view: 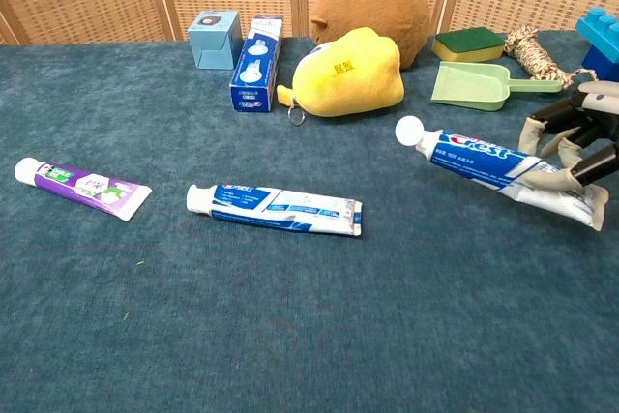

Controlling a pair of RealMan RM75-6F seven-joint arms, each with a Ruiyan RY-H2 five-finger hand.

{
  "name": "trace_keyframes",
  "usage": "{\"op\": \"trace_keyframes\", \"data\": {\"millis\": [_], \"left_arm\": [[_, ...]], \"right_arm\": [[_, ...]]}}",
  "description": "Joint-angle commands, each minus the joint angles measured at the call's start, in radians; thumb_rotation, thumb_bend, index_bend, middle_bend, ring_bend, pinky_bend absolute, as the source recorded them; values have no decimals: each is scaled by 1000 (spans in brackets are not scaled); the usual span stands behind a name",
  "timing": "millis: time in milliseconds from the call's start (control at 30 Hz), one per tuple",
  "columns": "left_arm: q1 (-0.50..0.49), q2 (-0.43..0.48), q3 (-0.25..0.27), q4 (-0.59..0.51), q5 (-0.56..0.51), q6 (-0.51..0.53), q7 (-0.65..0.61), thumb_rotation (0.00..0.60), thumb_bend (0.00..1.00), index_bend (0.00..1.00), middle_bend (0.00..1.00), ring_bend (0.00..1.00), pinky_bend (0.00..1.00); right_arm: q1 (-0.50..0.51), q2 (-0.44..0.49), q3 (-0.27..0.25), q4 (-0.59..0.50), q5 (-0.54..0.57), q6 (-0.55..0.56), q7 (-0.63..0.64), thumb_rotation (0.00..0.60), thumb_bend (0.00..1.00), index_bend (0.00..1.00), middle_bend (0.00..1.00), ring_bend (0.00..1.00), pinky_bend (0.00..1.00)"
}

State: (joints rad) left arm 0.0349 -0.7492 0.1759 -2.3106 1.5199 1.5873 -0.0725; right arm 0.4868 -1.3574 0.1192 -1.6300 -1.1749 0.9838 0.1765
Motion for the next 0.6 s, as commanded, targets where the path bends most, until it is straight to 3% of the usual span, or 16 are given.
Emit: {"op": "trace_keyframes", "data": {"millis": [33, 300, 600], "left_arm": [[0, -7, -7, 3, -3, -9, 5, 600, 391, 262, 87, 4, 234], [-2, -19, -30, 9, -19, -34, 8, 600, 391, 261, 86, 4, 223], [-8, -38, -67, 16, -58, -46, 27, 600, 391, 258, 85, 4, 207]], "right_arm": [[-1, -12, 3, 12, -4, 10, -18, 600, 291, 469, 363, 237, 208], [-10, -17, 8, 19, -1, 27, -53, 600, 201, 310, 274, 125, 190], [-57, 69, 16, -66, -12, 95, -70, 600, 185, 237, 205, 55, 188]]}}
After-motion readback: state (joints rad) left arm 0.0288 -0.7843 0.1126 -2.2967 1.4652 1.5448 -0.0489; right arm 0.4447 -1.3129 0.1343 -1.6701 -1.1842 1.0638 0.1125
